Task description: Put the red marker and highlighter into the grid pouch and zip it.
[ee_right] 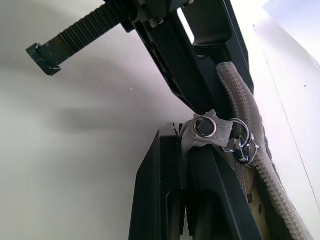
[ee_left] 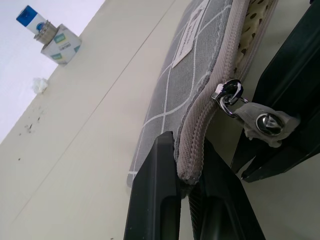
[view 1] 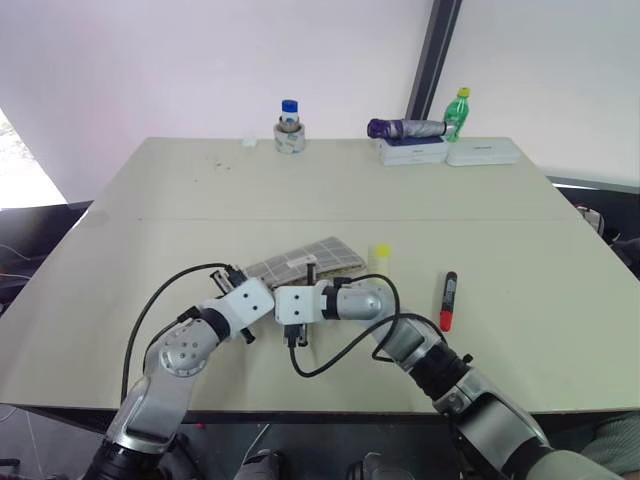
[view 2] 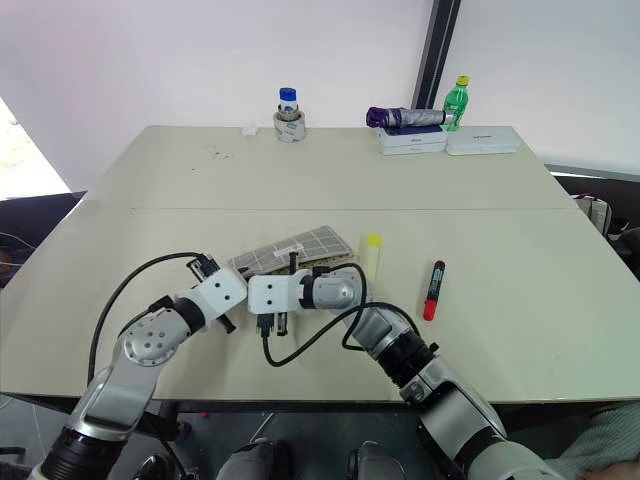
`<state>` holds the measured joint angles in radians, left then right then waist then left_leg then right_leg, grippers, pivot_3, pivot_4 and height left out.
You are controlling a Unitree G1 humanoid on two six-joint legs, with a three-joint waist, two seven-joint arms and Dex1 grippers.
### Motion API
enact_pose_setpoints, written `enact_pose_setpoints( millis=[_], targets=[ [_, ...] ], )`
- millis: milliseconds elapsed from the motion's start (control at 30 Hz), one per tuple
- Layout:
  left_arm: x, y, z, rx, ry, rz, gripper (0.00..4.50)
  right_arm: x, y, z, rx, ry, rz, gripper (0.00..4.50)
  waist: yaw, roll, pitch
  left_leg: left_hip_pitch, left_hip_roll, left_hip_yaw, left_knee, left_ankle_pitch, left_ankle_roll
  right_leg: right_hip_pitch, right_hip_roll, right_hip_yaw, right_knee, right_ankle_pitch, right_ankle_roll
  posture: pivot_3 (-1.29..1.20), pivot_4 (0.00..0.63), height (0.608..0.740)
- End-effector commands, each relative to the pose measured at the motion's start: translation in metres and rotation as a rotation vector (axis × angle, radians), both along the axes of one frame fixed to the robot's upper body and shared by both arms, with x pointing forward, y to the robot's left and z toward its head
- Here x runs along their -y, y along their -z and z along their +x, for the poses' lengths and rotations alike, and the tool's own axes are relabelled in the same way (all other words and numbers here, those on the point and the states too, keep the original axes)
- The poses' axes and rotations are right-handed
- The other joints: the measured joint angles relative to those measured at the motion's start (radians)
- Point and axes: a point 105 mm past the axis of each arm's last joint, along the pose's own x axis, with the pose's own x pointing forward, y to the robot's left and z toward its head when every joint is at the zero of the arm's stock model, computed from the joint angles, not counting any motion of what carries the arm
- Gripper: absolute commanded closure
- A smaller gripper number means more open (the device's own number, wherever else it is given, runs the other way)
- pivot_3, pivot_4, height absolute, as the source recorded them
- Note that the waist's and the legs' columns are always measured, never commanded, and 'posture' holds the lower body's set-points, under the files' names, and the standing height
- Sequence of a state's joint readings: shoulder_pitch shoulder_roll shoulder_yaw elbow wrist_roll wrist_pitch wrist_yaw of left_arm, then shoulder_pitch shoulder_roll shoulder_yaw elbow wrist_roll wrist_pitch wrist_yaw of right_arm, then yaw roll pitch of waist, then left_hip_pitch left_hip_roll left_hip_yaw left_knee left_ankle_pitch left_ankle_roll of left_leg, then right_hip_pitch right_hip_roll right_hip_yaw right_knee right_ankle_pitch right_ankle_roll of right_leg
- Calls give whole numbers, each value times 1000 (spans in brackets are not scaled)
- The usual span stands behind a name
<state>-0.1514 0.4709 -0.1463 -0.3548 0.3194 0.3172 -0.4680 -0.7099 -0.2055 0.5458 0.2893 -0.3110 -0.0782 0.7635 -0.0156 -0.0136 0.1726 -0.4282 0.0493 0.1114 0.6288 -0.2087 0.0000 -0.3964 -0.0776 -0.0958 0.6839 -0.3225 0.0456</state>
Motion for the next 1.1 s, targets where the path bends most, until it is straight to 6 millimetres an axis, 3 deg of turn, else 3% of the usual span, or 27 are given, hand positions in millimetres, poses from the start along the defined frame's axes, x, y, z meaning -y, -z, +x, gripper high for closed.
enact_pose_setpoints(
  millis=[33,167,200,267,400,633,733,867,1067,1100],
  targets=[
    [9,-13,0,58,29,1,4500,-16,-24,-9,86,-71,47,4434,0,0,0,0,0,0,0,0,0,0,0,0,0,0,0,0,150,737],
    [-4,-12,0,63,-6,7,4500,-4,-30,4,95,-4,63,4434,0,0,0,0,0,0,0,0,0,0,0,0,0,0,0,0,150,737],
    [-7,-12,0,64,-12,13,4500,-2,-33,3,81,-7,83,4188,0,0,0,0,0,0,0,0,0,0,0,0,0,0,0,0,150,737],
    [-13,-12,1,67,-31,12,4500,3,-38,2,79,-16,105,3577,0,0,0,0,0,0,0,0,0,0,0,0,0,0,0,0,150,737],
    [-21,-15,3,77,-59,-1,4500,18,-45,-2,96,-30,106,1646,1,0,0,0,0,0,0,0,0,0,0,0,0,0,0,0,150,737],
    [-30,-20,6,72,-73,-95,4500,63,-54,2,11,32,148,1646,3,0,0,0,0,0,0,0,0,0,0,0,-1,0,0,0,150,737],
    [-31,-22,5,59,-26,-126,4500,74,-62,12,-49,113,244,2515,-3,0,0,1,0,0,0,0,0,1,0,0,0,0,0,0,150,737],
    [-35,-25,5,50,2,-133,4500,84,-60,24,-31,186,273,4442,-1,0,0,1,0,0,0,0,0,0,0,0,0,0,0,0,150,737],
    [-50,-34,12,101,-63,-112,4500,123,-62,46,-63,377,342,4442,5,0,0,1,0,0,0,0,0,1,0,0,0,0,0,0,150,737],
    [-51,-35,13,108,-74,-110,4500,129,-64,49,-91,412,379,4220,5,0,0,1,0,0,0,0,0,1,0,0,0,0,0,0,150,737]
  ],
)
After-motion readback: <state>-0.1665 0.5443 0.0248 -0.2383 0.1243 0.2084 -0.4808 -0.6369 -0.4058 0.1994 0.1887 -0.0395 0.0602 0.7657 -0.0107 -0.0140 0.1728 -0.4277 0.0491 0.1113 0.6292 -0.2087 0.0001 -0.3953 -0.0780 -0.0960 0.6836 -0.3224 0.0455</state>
